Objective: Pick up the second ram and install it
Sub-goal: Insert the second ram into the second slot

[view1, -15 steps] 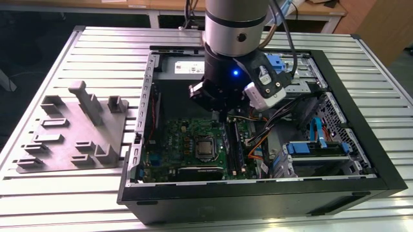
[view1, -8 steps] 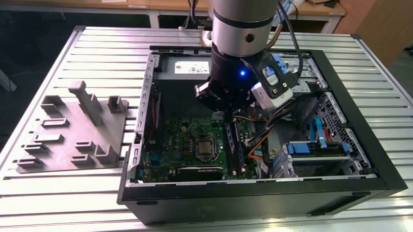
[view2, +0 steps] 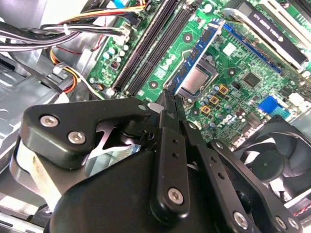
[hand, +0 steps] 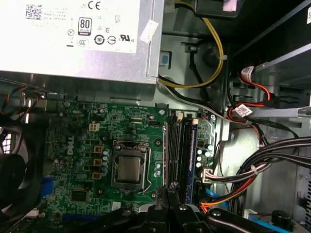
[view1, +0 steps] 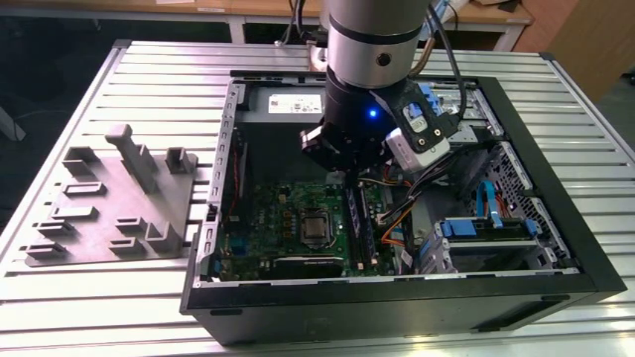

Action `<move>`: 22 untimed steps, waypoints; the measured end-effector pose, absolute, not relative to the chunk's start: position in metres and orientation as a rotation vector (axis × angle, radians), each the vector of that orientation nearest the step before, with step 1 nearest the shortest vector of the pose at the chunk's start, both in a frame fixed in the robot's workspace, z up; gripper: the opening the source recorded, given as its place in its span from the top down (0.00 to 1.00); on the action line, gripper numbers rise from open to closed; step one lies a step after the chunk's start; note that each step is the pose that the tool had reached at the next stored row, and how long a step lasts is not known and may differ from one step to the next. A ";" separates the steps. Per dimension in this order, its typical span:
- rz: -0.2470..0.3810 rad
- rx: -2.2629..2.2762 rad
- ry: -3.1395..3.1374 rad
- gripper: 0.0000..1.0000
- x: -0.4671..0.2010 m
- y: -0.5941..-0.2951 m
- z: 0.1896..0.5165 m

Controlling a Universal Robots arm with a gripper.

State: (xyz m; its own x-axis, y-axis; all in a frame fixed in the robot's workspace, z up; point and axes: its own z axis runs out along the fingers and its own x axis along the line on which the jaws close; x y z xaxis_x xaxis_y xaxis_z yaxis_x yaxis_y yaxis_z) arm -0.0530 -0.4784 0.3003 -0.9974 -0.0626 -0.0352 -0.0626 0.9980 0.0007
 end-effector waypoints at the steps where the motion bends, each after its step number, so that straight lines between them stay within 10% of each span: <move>1: 0.003 -0.097 3.105 0.89 -0.053 -0.478 0.300; 22: 0.003 -0.097 3.105 0.89 -0.043 -0.478 0.300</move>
State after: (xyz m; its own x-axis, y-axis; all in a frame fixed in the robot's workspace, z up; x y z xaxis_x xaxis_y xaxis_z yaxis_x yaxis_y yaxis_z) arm -0.0435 -0.4784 0.3003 -0.9974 -0.0624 -0.0351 -0.0624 0.9980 0.0007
